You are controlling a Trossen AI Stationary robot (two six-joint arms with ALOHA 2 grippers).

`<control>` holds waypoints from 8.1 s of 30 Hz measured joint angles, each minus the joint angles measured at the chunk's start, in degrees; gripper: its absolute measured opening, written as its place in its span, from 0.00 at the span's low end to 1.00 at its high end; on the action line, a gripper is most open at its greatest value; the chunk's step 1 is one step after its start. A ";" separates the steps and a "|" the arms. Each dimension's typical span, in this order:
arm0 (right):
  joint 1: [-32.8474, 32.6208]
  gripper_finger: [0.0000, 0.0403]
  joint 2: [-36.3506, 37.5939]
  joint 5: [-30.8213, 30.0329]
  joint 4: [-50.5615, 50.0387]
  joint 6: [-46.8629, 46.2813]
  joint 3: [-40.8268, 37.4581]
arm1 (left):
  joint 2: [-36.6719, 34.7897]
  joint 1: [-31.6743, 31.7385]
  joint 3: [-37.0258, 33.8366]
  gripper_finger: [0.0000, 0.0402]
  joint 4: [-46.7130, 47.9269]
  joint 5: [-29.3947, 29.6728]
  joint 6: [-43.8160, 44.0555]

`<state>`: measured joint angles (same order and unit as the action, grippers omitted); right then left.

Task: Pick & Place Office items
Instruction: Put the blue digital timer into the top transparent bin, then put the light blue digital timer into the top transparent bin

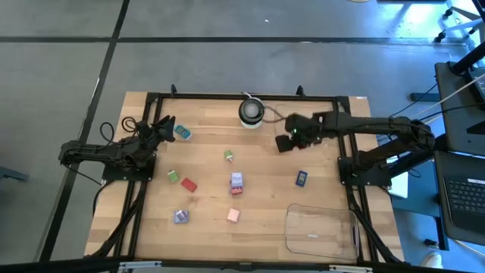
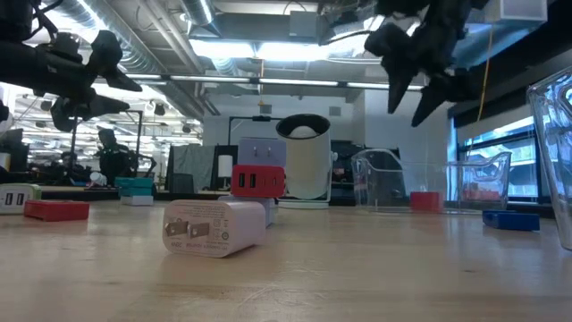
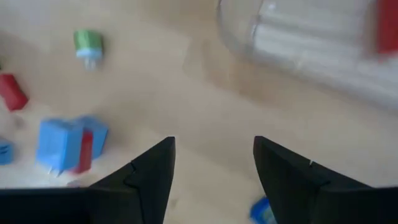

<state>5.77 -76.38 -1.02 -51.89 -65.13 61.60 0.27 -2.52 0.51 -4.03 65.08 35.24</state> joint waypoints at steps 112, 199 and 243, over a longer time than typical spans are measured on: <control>-5.66 0.41 15.79 -26.97 62.11 58.14 -16.26 | -0.02 0.01 0.00 0.52 -0.46 11.34 -1.43; 23.40 0.66 3.14 -10.10 9.63 23.65 -12.80 | -0.02 0.02 0.00 0.52 -0.39 3.61 1.06; 13.92 0.61 3.48 -10.03 8.97 30.57 4.44 | 56.58 16.25 44.34 0.52 48.01 -32.87 -23.02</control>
<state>19.68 -72.90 -11.05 -42.92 -34.56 66.04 56.85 13.73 44.85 43.98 32.21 12.22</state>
